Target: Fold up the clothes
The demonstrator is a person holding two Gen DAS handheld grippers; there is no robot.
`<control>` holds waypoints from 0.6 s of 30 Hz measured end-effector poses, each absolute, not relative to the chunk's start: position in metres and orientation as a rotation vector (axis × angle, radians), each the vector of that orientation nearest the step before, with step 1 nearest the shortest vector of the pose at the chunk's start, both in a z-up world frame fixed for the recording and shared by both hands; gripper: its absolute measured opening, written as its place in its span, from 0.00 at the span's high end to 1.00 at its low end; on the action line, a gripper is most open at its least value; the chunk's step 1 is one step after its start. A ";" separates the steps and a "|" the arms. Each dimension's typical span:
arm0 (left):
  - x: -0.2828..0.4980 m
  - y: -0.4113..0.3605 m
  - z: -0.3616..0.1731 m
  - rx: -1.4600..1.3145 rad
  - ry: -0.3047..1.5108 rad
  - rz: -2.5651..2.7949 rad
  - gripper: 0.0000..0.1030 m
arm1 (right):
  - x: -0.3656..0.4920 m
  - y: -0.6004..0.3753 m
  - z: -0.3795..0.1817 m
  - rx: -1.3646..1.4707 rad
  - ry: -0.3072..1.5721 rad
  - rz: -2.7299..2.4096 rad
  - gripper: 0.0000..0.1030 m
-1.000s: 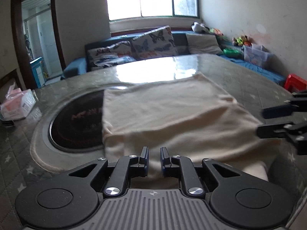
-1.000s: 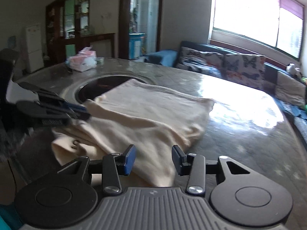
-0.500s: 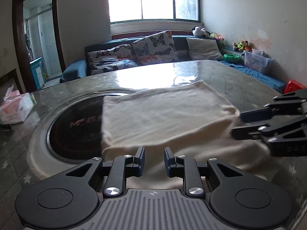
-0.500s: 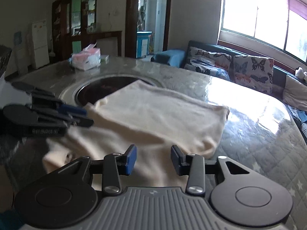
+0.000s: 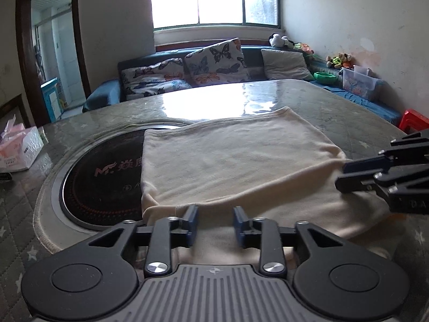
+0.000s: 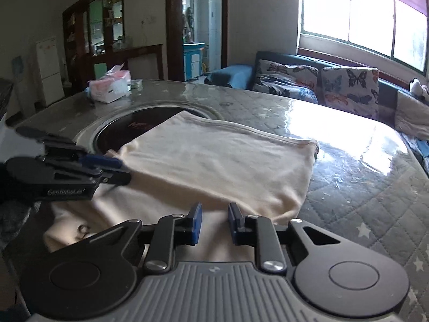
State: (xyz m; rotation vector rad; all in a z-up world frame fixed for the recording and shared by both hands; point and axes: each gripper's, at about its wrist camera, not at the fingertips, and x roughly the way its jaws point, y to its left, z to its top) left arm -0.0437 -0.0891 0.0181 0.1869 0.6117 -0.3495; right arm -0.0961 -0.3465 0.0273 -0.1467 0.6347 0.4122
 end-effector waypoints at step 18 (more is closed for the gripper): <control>-0.083 -0.072 0.012 0.272 0.571 -0.345 0.54 | -0.133 -0.329 0.023 -0.262 0.601 0.429 0.78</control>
